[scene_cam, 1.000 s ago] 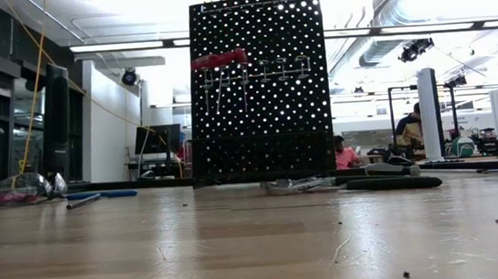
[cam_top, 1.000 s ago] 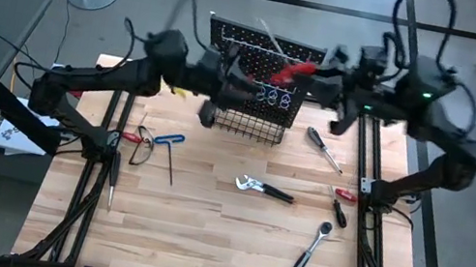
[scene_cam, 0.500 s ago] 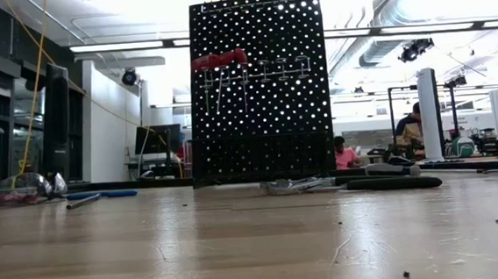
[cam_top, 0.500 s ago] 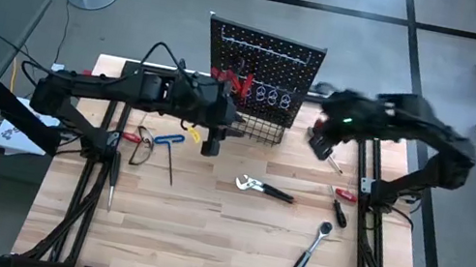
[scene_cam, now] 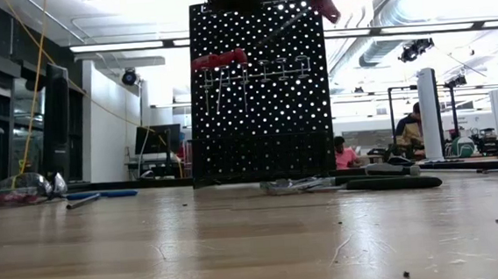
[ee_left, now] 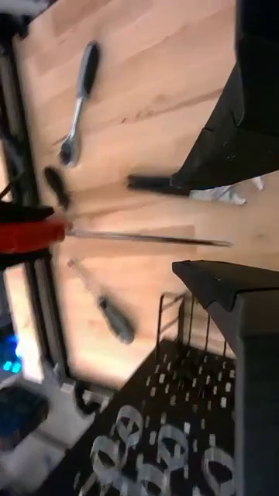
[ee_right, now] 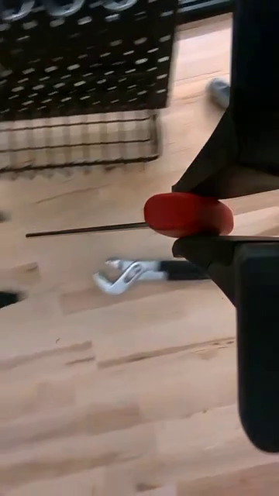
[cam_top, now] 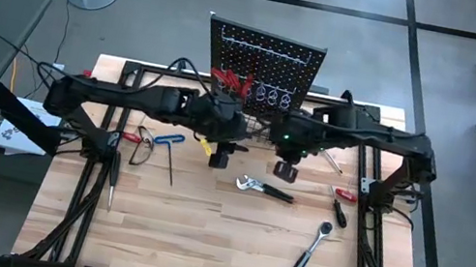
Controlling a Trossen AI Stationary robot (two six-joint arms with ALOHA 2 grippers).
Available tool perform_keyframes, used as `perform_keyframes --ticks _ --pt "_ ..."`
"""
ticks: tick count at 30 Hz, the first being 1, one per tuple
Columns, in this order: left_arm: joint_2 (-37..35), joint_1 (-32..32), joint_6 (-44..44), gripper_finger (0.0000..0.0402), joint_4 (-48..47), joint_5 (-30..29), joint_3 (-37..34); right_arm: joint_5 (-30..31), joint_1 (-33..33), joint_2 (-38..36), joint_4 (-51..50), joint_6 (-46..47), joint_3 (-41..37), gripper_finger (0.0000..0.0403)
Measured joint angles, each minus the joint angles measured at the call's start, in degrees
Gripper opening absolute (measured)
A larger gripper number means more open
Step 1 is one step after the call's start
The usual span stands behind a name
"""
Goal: Hang tools onto peg board
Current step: Hang the top red allen wrench on the pegboard
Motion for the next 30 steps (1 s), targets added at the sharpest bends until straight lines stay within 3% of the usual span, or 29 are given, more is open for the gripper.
perform_keyframes --ticks 7,16,26,30 --pt "3.4 0.0 -1.5 0.0143 1.6 0.5 0.0 -2.7 0.2 1.7 6.0 -2.5 0.0 0.0036" --pt "6.3 0.0 -2.1 0.0134 2.3 3.1 0.0 -2.8 0.1 1.9 6.9 -2.6 0.0 0.0036" --pt "6.4 0.0 -4.3 0.0017 5.7 3.1 0.0 -3.3 0.0 1.9 6.8 -2.6 0.0 0.0036" --pt "6.4 -0.2 -5.1 0.0003 6.0 5.3 0.0 -3.4 0.0 1.9 6.9 -2.6 0.0 0.0036"
